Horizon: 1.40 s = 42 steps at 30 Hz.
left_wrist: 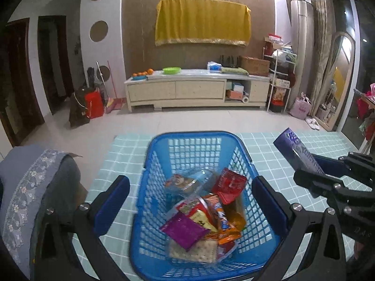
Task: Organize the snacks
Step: 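Carry the gum tube over the blue basket with the right gripper, then lower the gum tube into the basket and open the right gripper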
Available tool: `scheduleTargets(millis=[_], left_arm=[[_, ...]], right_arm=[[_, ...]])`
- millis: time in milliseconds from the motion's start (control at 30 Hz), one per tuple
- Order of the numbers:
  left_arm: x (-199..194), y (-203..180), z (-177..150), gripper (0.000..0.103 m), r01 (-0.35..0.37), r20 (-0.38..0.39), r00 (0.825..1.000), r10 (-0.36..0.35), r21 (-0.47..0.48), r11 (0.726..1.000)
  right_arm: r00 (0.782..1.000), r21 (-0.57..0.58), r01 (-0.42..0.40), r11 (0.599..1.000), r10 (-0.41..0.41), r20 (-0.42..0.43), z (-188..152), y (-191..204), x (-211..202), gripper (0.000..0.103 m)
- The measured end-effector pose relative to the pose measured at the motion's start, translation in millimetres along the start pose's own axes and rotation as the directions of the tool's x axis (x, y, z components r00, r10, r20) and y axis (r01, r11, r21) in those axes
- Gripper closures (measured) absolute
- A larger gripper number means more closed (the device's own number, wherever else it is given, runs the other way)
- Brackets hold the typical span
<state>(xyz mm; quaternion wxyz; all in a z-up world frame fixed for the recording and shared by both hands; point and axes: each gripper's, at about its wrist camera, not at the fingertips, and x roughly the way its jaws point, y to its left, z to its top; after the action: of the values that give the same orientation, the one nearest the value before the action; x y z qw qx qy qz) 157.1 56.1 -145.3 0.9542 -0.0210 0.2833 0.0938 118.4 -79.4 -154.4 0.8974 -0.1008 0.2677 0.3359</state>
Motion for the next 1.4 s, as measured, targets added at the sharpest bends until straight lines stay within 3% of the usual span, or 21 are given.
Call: scheduleTargets(millis=[267,367,767,1000,1100,1133,1167,1233,1400], left_arm=[[-6.8,39.2,-8.3,0.000,-0.040,0.007,0.999,0.040,-0.025,0.999],[-3.8,50.3,-13.8,0.000,-0.067,-0.013,0.998,0.067,-0.014,0.998],[13.3,92.2,-30.6,0.000,-0.075,-0.108,0.992,0.065,-0.096,0.993],[13.7,95.1,-32.7,0.000,-0.084,-0.120,0.990,0.071,-0.107,0.991],[13.4,94.0,-33.4,0.000,-0.084,-0.125,0.990,0.071,-0.102,0.991],[12.6,93.4,-33.7,0.000,-0.085,-0.125,0.990,0.072,-0.098,0.992],[11.6,92.4,-34.2,0.000,-0.085,-0.123,0.990,0.074,-0.093,0.992],[10.1,91.4,-35.0,0.000,-0.081,-0.119,0.990,0.071,-0.084,0.993],[1.1,79.9,-33.5,0.000,-0.033,-0.087,0.996,0.028,-0.050,0.998]], right_arm=[[0.995,0.020,-0.046,0.999,0.048,-0.086,10.4,27.9,26.5,0.068],[0.992,-0.006,-0.029,1.000,0.028,-0.123,13.6,39.1,40.0,0.068],[0.961,-0.033,0.019,0.999,-0.028,-0.275,7.7,51.5,87.5,0.068],[0.949,-0.046,0.038,0.998,-0.050,-0.312,4.2,54.3,106.5,0.068],[0.954,-0.046,0.049,0.998,-0.061,-0.293,5.6,53.5,104.3,0.068],[0.957,-0.047,0.055,0.997,-0.066,-0.284,6.3,52.2,100.9,0.061],[0.958,-0.047,0.059,0.997,-0.070,-0.278,6.9,51.6,98.4,0.043],[0.963,-0.039,0.064,0.997,-0.072,-0.259,8.5,48.2,89.9,0.024],[0.975,-0.007,0.077,0.997,-0.077,-0.208,12.4,38.3,64.6,0.017]])
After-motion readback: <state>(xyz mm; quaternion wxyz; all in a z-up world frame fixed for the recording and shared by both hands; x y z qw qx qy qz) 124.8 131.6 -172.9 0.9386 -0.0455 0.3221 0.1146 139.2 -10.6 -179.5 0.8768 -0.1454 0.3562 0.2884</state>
